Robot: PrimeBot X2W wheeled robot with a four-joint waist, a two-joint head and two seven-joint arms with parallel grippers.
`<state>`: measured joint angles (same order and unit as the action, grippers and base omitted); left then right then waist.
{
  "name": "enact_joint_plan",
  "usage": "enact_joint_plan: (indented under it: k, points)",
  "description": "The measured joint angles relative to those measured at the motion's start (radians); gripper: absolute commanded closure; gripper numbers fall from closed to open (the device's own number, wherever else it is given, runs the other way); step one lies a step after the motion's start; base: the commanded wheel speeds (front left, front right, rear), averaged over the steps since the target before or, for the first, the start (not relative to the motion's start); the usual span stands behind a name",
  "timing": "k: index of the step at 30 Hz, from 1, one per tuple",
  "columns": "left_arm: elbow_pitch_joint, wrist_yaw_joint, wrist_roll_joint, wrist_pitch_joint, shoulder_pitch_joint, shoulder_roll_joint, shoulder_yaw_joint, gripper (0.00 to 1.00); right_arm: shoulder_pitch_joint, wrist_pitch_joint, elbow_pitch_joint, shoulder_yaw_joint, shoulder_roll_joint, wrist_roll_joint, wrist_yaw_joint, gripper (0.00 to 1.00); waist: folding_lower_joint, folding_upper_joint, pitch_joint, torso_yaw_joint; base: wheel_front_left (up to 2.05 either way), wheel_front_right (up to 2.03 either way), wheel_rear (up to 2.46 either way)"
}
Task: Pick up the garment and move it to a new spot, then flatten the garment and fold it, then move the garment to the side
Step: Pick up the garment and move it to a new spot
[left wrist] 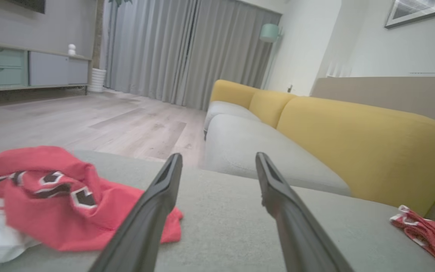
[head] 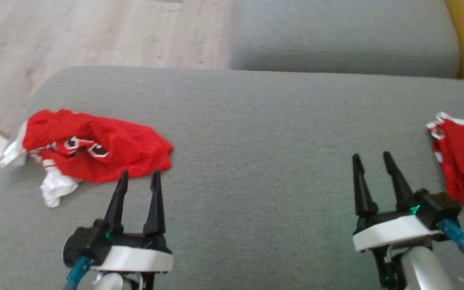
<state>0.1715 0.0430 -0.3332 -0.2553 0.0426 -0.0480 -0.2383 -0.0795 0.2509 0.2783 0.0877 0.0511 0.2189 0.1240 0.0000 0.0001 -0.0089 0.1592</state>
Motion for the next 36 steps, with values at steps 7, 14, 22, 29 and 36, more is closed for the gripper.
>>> enact_joint_plan:
  k: [7,14,22,29,36]
  points:
    - [0.000,-0.001,0.017,0.000,-0.028,-0.001,0.050,0.00,0.029,0.000,0.007,0.069,-0.001,0.027,0.000,0.00,-0.0001,0.0000,-0.027,0.114,0.00,0.00,0.00]
    - [-0.008,-0.003,0.017,0.000,-0.041,-0.001,0.078,0.00,0.028,0.000,0.010,0.074,-0.001,0.029,0.000,0.00,0.0000,0.0000,-0.030,0.167,0.00,0.00,0.00]
    - [-0.015,-0.003,0.017,0.000,-0.044,-0.001,0.099,0.00,0.028,0.000,0.011,0.090,-0.001,0.037,0.000,0.00,0.0000,0.0000,-0.027,0.173,0.00,0.00,0.00]
    - [-0.017,-0.005,0.032,0.000,-0.038,-0.001,0.132,0.00,0.023,0.000,0.011,0.090,-0.002,0.024,0.000,0.00,0.0000,0.0000,0.010,0.150,0.00,0.00,0.00]
    - [0.104,0.039,0.092,-0.001,0.128,-0.048,0.175,0.00,-0.038,0.000,-0.029,0.029,-0.001,-0.020,0.000,0.00,0.0002,-0.0001,0.108,0.127,0.00,0.00,0.00]
